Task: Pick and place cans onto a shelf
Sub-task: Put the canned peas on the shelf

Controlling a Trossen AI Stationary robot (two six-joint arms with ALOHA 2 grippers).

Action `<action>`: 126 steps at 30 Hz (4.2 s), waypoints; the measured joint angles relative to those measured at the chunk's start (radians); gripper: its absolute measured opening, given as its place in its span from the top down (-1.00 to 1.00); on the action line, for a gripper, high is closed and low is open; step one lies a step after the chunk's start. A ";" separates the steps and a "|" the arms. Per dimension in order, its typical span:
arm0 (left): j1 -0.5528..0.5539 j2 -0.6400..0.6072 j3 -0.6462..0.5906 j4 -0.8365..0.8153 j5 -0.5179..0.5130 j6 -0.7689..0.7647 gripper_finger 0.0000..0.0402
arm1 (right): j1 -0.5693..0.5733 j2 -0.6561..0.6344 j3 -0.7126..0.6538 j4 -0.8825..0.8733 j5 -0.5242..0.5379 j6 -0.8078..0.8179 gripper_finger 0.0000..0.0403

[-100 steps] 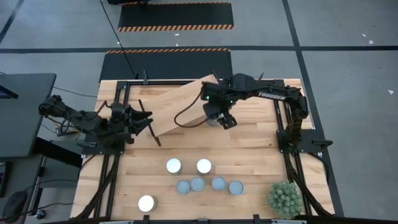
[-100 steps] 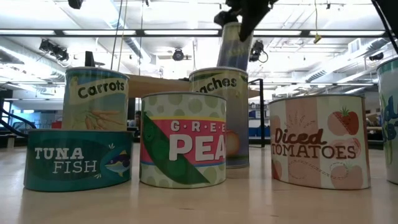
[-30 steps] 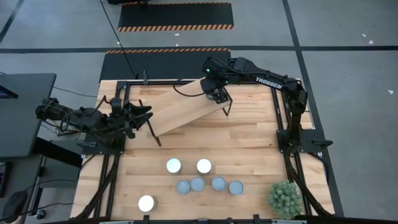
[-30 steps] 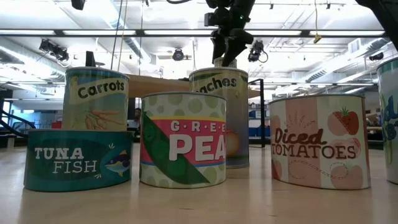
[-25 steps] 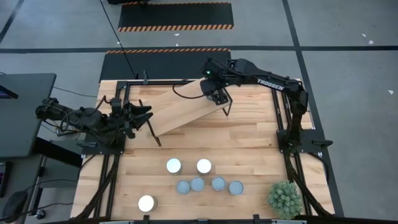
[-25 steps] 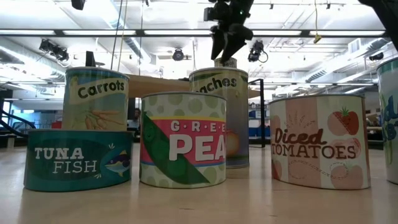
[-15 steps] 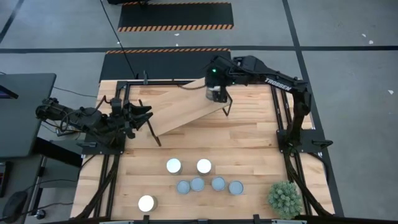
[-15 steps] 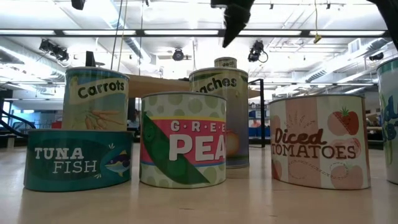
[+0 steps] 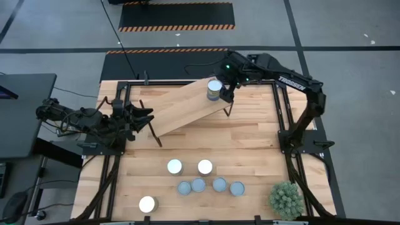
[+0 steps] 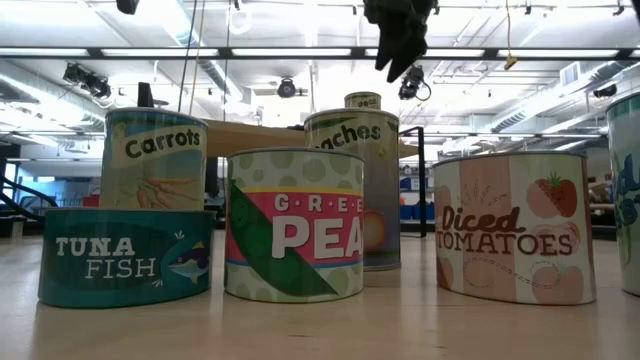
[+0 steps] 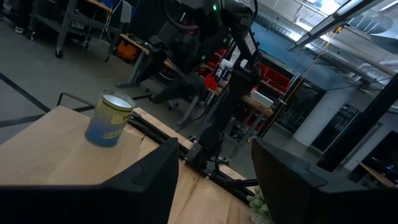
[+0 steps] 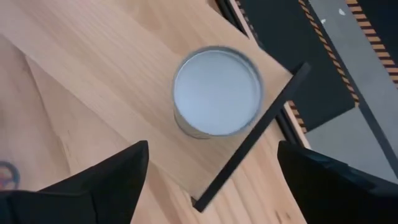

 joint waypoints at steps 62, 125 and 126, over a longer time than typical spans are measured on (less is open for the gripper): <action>0.000 0.000 0.000 -0.005 -0.002 0.000 -0.04 | 0.102 -0.174 -0.631 0.680 0.195 0.120 -0.01; 0.001 0.000 0.000 -0.005 -0.009 -0.006 -0.04 | 0.014 -0.109 -0.631 0.819 0.228 0.252 0.14; 0.001 0.000 0.000 -0.005 -0.009 -0.006 -0.04 | 0.014 -0.109 -0.631 0.819 0.228 0.252 0.14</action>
